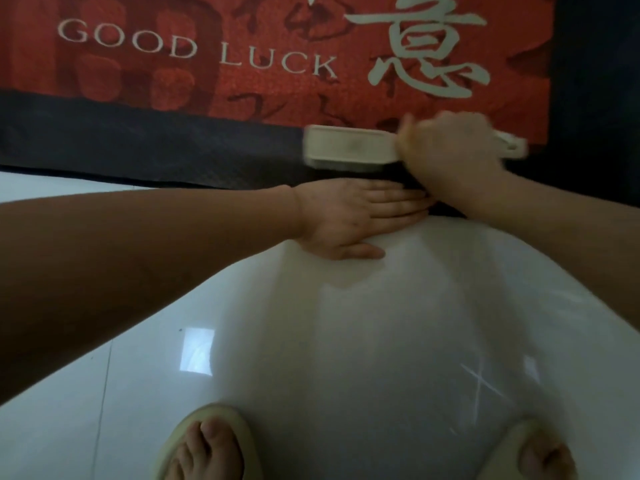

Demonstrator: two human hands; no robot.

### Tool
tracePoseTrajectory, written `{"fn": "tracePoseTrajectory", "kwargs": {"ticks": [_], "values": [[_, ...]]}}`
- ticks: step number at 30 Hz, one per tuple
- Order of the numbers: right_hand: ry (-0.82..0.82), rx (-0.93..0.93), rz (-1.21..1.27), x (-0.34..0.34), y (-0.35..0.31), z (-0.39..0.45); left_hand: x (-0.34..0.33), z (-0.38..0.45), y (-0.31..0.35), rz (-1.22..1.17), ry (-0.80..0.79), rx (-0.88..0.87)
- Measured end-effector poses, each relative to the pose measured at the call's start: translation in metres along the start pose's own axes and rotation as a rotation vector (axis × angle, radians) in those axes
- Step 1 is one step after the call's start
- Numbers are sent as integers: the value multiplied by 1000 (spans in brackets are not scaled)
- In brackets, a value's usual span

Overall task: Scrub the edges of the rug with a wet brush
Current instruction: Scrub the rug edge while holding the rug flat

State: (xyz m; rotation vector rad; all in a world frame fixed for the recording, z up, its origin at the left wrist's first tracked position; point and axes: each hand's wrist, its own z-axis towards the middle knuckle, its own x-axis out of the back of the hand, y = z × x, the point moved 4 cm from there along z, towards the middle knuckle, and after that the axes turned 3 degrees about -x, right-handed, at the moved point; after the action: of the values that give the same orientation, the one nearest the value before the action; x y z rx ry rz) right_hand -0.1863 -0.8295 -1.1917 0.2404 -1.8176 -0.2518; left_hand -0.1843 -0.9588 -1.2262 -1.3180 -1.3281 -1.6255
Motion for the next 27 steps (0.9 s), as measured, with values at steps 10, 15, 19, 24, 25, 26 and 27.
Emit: {"fn": "tracePoseTrajectory", "kwargs": {"ticks": [10, 15, 19, 24, 25, 26, 27], "values": [[170, -112, 244, 36, -28, 11, 6, 0, 6, 9, -122, 91], [255, -390, 512, 31, 39, -38, 5, -10, 18, -35, -66, 145], [159, -439, 803, 21, 30, -35, 6, -18, 20, -65, -56, 186], [102, -132, 733, 26, -14, -39, 6, -26, 14, -62, -60, 158], [42, -44, 669, 26, -31, -37, 6, -27, 14, -71, -44, 146], [-15, 72, 589, 26, -46, -37, 7, -28, 15, -71, -36, 128], [-61, 170, 504, 27, -54, -38, 9, -30, 15, -59, -20, 101]]}}
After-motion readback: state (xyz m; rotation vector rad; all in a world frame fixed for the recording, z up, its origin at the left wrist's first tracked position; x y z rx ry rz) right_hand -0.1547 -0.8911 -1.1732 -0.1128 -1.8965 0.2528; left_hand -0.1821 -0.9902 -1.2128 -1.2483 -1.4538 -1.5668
